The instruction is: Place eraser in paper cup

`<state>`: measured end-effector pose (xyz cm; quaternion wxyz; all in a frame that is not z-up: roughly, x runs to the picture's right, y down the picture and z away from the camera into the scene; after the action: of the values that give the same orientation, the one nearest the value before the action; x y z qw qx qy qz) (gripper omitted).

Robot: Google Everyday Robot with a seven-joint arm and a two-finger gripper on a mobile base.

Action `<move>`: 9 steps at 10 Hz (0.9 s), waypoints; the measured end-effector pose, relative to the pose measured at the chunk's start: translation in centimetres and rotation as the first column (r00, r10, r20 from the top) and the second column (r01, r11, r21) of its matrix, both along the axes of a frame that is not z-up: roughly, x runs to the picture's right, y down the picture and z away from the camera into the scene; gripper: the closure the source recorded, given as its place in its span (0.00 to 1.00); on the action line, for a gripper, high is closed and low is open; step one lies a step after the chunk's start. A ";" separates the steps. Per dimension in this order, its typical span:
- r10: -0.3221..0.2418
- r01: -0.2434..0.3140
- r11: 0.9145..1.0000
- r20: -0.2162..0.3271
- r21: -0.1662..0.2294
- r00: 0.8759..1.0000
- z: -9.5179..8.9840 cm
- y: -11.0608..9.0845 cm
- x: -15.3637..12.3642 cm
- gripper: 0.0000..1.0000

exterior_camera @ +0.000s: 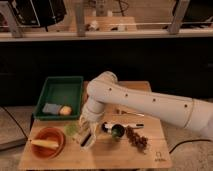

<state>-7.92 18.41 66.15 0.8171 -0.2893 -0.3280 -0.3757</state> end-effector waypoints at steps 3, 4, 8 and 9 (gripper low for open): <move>-0.004 0.004 1.000 0.016 -0.017 1.000 0.0 1.2 0.1 1.00; -0.005 0.005 1.000 0.016 -0.021 1.000 0.0 1.5 0.2 1.00; 0.002 -0.002 0.999 0.009 -0.035 1.000 0.5 2.3 0.0 0.81; 0.005 -0.005 0.999 0.008 -0.037 1.000 0.6 2.4 0.0 0.69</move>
<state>-7.97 20.76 66.74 0.8111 -0.3021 -0.3390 -0.3686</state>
